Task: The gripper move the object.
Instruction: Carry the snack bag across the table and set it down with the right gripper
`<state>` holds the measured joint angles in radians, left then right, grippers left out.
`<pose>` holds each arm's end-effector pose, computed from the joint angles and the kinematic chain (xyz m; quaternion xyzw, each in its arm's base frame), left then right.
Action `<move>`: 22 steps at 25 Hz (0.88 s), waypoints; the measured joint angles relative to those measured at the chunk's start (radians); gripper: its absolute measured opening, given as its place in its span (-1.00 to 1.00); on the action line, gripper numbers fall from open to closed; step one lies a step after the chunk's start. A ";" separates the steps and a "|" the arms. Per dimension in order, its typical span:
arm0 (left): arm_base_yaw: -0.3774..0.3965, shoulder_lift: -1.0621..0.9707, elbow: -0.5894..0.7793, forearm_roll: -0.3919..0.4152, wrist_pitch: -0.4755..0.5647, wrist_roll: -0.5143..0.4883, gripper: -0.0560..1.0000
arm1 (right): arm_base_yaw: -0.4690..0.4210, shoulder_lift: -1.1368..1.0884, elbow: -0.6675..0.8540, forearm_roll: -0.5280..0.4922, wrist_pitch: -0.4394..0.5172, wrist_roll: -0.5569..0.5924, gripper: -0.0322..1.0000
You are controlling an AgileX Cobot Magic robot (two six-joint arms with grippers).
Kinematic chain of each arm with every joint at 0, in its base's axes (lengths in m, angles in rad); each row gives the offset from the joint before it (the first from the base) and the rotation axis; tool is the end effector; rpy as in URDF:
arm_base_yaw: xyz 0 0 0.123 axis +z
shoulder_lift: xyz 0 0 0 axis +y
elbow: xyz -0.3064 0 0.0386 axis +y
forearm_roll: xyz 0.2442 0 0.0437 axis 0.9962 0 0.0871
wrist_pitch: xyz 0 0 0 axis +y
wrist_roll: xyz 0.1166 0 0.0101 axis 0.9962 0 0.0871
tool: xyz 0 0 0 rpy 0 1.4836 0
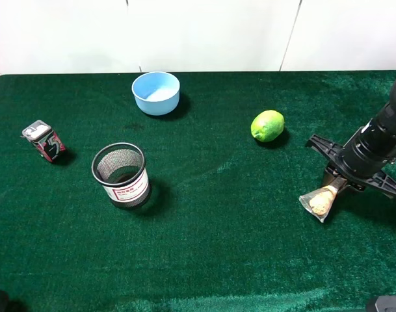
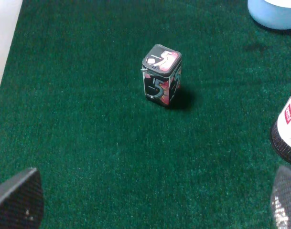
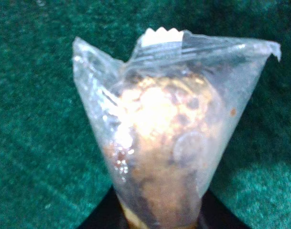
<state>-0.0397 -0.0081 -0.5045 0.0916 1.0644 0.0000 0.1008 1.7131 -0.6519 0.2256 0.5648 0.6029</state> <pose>-0.0106 0.0098 0.2648 0.0147 0.8499 0.0353 0.5256 0.2413 0.0385 0.1129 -0.3380 -0.9390 -0.0635 0.0064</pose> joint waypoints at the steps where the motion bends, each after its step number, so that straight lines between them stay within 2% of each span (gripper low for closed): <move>1: 0.000 0.000 0.000 0.000 0.000 0.000 0.93 | 0.000 -0.013 0.000 0.000 0.010 0.000 -0.68; 16: 0.000 0.000 0.000 0.000 0.000 0.000 0.93 | 0.000 -0.202 0.001 0.001 0.188 0.000 -0.68; 22: 0.000 0.000 0.000 0.000 0.000 0.000 0.93 | 0.000 -0.269 0.001 0.026 0.277 -0.043 -0.68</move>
<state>-0.0397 -0.0081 -0.5045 0.0916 1.0644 0.0000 0.1008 1.4438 -0.6509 0.2515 0.8422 0.5601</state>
